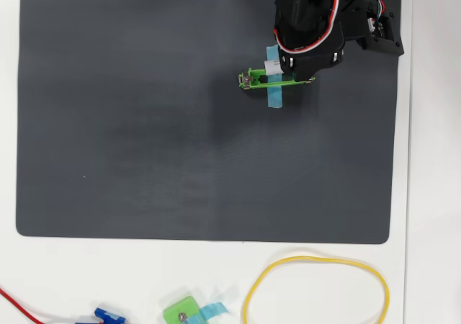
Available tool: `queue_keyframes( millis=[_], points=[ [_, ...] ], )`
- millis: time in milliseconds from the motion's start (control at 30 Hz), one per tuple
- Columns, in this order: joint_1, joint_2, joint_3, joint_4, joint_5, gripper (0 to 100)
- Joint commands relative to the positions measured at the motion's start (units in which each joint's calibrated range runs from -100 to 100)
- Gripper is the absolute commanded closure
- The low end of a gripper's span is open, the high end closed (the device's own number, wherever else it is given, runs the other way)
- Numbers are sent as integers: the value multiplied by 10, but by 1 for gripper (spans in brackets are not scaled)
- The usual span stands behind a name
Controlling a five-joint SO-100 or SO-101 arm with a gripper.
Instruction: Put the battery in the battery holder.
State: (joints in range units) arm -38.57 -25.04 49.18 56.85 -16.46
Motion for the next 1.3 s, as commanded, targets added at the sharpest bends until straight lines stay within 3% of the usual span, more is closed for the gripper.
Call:
queue_keyframes(
  millis=[0, 1267],
  points=[
    [3, 0, -4, -7, 2, 100],
    [24, 45, -4, -36, 2, 100]
  ],
)
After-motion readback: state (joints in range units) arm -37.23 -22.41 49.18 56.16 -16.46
